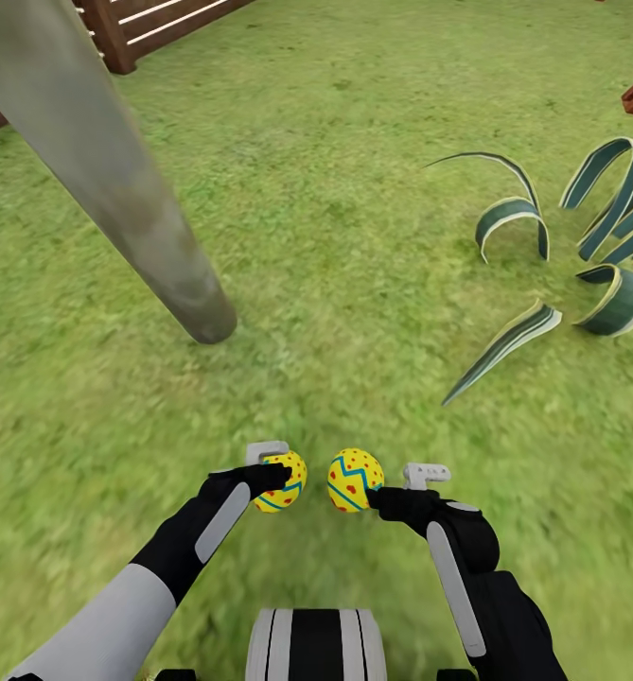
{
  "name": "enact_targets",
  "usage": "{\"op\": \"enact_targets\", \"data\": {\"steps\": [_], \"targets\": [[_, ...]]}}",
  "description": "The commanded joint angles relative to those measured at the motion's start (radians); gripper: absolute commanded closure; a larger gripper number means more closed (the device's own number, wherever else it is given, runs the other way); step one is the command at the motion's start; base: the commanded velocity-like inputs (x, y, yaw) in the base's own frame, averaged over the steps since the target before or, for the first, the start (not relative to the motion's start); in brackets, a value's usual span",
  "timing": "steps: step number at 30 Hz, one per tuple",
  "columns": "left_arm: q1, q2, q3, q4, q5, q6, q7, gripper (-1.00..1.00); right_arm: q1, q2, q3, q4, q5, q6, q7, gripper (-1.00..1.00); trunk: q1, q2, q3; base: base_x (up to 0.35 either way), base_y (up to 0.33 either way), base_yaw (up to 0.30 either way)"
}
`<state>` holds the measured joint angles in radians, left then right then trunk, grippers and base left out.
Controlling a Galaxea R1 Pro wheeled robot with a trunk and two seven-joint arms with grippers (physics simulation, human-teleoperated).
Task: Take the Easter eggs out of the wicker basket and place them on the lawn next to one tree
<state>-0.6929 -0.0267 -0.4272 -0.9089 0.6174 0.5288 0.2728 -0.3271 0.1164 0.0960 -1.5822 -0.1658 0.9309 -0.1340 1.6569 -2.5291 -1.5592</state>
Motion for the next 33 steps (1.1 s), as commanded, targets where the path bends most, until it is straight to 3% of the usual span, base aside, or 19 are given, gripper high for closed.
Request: {"op": "enact_targets", "data": {"steps": [1, 5, 9, 16, 20, 33], "targets": [[-0.001, 0.0, -0.002, -0.001, 0.01, 0.002, 0.009, 1.0, 0.0, 0.0, 0.001, -0.001, -0.011, 0.003, -0.01, -1.0, 0.0, -0.001, -0.005, 0.0, 0.0, 0.0], [-0.001, 0.001, -0.002, -0.002, 0.011, 0.002, 0.009, 1.0, -0.001, 0.0, 0.001, -0.001, -0.011, 0.003, -0.01, -1.0, 0.0, -0.001, -0.005, 0.0, 0.0, 0.0], [-0.001, 0.001, -0.002, -0.002, 0.011, 0.002, 0.009, 1.0, 0.0, 0.0, 0.001, -0.001, -0.011, 0.003, -0.01, -1.0, 0.002, -0.001, -0.02, 0.0, 0.0, 0.0], [-0.001, 0.001, -0.002, -0.002, 0.01, 0.002, 0.009, 1.0, 0.0, 0.0, 0.001, -0.001, -0.011, 0.003, -0.01, -1.0, 0.002, -0.001, -0.02, 0.0, 0.0, 0.0], [-0.001, 0.0, -0.002, -0.002, 0.011, 0.002, 0.009, 1.0, 0.0, 0.0, 0.001, -0.001, -0.011, 0.003, -0.01, -1.0, 0.004, -0.002, -0.036, 0.0, 0.0, 0.0], [-0.001, 0.0, -0.001, -0.003, 0.011, 0.002, 0.009, 1.0, -0.001, 0.0, 0.001, -0.001, -0.011, 0.003, -0.01, -1.0, 0.004, -0.002, -0.036, 0.0, 0.0, 0.0]]}}
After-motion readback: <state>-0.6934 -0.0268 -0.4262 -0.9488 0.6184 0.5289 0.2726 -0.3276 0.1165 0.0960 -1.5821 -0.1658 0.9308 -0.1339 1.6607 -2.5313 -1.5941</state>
